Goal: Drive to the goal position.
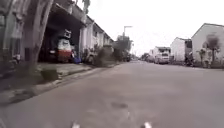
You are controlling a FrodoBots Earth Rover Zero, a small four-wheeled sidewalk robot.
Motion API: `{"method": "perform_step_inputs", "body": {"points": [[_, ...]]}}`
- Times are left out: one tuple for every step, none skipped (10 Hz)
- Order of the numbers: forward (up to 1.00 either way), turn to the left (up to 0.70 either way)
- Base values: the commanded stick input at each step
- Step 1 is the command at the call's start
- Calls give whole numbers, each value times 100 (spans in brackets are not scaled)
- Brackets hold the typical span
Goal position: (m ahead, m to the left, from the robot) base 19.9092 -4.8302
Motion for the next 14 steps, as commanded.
{"method": "perform_step_inputs", "body": {"points": [[70,0],[70,1],[70,5],[70,9],[70,-2],[70,-32],[70,-35],[70,-35],[70,-35],[70,-35],[70,-35],[70,-25],[70,0],[70,1]]}}
